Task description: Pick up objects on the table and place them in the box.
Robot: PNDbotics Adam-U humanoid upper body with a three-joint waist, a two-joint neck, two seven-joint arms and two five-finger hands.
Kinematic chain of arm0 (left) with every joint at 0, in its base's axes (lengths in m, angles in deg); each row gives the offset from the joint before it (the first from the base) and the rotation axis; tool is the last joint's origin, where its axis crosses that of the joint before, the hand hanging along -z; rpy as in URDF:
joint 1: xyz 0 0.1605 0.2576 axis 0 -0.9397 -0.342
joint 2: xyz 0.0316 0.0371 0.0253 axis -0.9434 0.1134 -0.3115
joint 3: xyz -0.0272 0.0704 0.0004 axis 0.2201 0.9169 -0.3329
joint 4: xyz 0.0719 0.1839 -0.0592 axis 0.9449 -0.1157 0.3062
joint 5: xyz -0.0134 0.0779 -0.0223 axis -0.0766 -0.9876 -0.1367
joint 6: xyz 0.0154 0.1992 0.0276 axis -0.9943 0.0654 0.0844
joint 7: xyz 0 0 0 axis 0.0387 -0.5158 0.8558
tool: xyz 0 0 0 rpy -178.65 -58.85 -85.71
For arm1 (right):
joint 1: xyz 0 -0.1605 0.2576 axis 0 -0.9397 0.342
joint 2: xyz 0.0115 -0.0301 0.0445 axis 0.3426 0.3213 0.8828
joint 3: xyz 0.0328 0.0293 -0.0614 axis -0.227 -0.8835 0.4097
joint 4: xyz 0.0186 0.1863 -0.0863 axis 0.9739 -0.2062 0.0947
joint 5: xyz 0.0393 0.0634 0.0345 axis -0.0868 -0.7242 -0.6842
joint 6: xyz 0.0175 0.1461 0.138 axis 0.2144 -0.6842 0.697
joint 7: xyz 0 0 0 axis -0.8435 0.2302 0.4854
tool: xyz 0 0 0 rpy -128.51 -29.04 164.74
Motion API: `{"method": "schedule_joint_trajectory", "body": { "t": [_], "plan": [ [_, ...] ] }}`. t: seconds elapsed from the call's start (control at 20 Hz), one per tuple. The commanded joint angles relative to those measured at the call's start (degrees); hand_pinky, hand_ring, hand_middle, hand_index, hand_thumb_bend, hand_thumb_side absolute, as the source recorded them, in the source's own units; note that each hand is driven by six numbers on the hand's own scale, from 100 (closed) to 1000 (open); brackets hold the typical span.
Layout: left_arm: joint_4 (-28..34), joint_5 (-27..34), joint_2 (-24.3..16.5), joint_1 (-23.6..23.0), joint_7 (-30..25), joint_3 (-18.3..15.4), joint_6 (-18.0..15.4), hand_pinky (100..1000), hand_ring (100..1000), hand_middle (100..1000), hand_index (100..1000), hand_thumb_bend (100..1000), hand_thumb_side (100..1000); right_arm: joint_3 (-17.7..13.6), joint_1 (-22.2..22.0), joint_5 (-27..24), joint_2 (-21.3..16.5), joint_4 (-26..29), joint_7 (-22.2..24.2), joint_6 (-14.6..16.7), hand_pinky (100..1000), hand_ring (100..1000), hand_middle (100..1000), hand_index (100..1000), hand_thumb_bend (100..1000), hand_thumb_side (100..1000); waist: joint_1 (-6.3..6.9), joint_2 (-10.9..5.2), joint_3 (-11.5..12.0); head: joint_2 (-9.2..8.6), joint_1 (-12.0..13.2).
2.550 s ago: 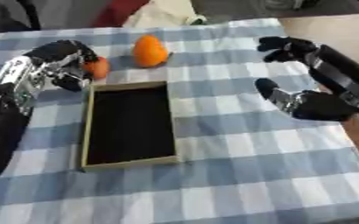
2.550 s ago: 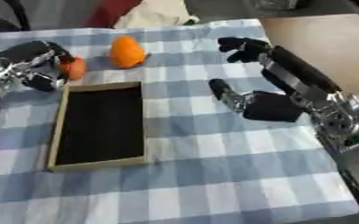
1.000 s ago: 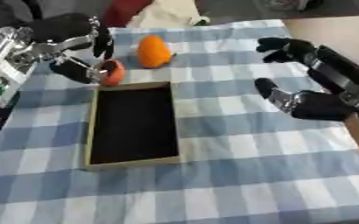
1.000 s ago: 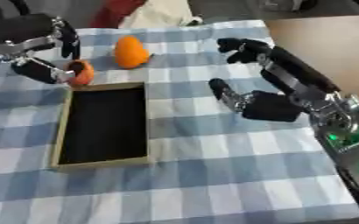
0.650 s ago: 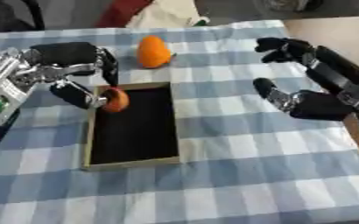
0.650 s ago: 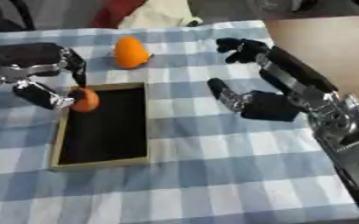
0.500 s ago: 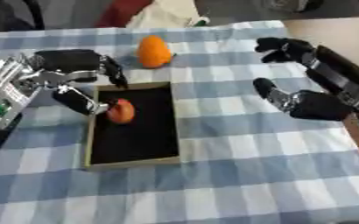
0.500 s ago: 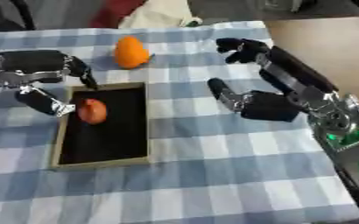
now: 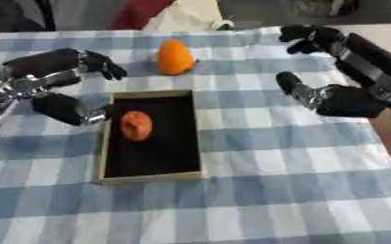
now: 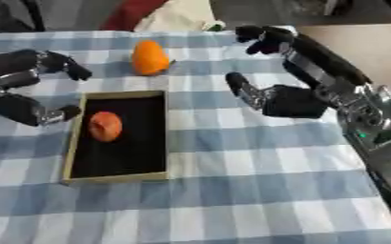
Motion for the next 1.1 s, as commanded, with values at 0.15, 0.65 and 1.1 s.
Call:
{"method": "schedule_joint_trajectory", "body": {
  "t": [0.15, 0.65, 1.1],
  "plan": [
    [7.70, 7.46, -2.13, -1.74, 4.16, -4.78, 2.83, 854, 749, 737, 915, 212, 716, 1.64, 7.79, 1.95, -3.93, -5.15, 3.74, 0.18, 889, 856, 901, 1000, 256, 706, -0.48, -0.73, 1.40, -1.01, -0.91],
    [13.43, 11.06, 0.03, -2.48, 5.55, -5.55, 4.62, 861, 749, 736, 916, 180, 734, 3.78, 16.03, 7.16, -0.42, -17.02, 7.32, 2.95, 893, 859, 904, 986, 242, 638, -1.35, -0.27, 4.26, -1.80, -1.63],
    [18.71, 15.28, 3.12, -2.04, 0.93, -4.32, 5.21, 863, 750, 735, 916, 173, 759, 2.16, 24.94, 15.43, 12.17, -30.49, 11.01, -3.38, 890, 856, 899, 988, 245, 635, -1.68, 0.24, 9.56, -2.40, -4.18]
  ]
}}
